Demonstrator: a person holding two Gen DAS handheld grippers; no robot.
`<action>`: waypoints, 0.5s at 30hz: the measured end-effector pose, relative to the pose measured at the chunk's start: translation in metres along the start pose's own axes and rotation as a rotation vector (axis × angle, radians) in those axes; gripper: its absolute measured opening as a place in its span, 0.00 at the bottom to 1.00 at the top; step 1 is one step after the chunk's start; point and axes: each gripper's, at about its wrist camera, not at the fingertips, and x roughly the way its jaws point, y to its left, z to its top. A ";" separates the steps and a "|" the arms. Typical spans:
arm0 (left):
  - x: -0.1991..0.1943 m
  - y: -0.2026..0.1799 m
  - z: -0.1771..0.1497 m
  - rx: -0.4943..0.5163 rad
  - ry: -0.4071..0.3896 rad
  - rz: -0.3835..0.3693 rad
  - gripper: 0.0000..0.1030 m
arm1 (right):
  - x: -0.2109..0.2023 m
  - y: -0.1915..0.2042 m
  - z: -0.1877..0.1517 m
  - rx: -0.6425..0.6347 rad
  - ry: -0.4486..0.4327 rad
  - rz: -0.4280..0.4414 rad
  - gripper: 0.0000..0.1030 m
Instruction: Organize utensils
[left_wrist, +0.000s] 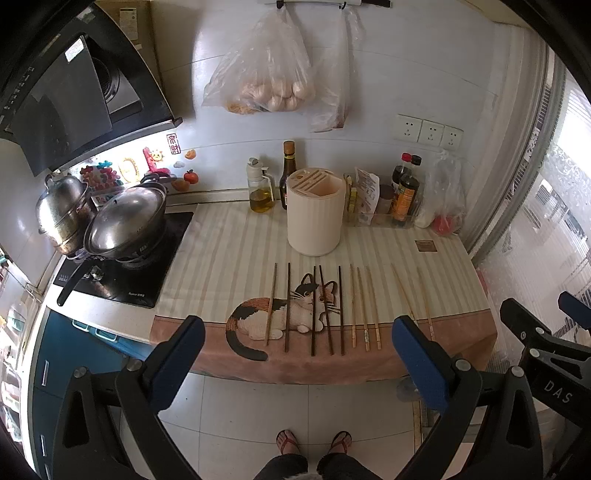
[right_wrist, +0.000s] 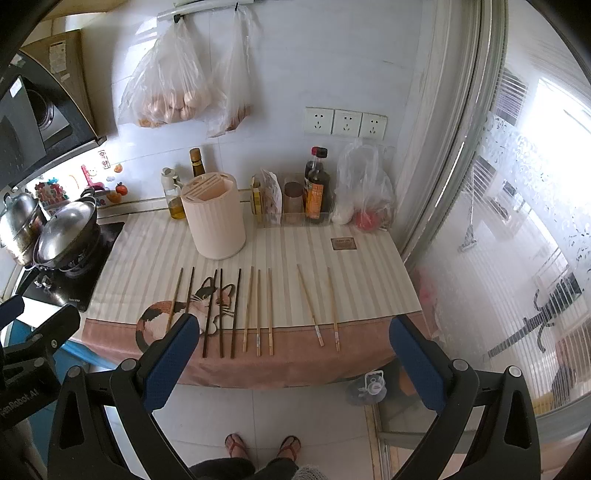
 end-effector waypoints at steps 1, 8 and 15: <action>0.000 0.000 0.000 0.000 0.001 -0.001 1.00 | 0.001 0.000 -0.001 0.000 0.001 0.001 1.00; -0.001 0.000 0.001 0.000 -0.001 -0.003 1.00 | 0.003 0.001 -0.003 -0.001 -0.003 0.003 1.00; 0.007 0.000 0.004 0.008 -0.005 0.013 1.00 | 0.012 0.005 -0.002 0.020 0.001 0.000 1.00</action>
